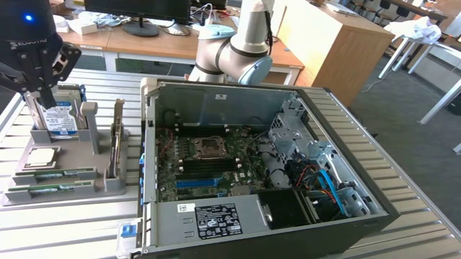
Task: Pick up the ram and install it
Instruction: 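Pick up the ram and move it above insertion slot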
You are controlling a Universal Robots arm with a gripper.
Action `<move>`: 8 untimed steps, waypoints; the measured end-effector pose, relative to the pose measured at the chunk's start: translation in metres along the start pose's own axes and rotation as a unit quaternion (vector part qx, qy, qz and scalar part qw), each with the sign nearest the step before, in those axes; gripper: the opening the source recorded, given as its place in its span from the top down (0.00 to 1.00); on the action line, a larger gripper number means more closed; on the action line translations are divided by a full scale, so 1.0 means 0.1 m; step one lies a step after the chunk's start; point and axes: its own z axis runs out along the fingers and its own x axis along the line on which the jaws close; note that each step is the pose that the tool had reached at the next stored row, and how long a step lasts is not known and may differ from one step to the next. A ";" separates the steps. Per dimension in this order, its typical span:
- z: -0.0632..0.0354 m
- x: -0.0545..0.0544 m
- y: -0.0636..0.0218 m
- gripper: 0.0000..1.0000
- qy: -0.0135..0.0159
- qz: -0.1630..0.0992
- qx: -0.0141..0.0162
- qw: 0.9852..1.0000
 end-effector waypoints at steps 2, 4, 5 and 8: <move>0.000 0.00 0.000 0.90 0.001 -0.013 0.000 1.000; 0.000 0.00 0.000 0.90 0.001 -0.027 -0.001 1.000; 0.000 0.00 0.000 0.90 0.002 -0.034 -0.001 0.999; 0.000 0.00 0.000 0.90 0.002 -0.055 -0.001 0.998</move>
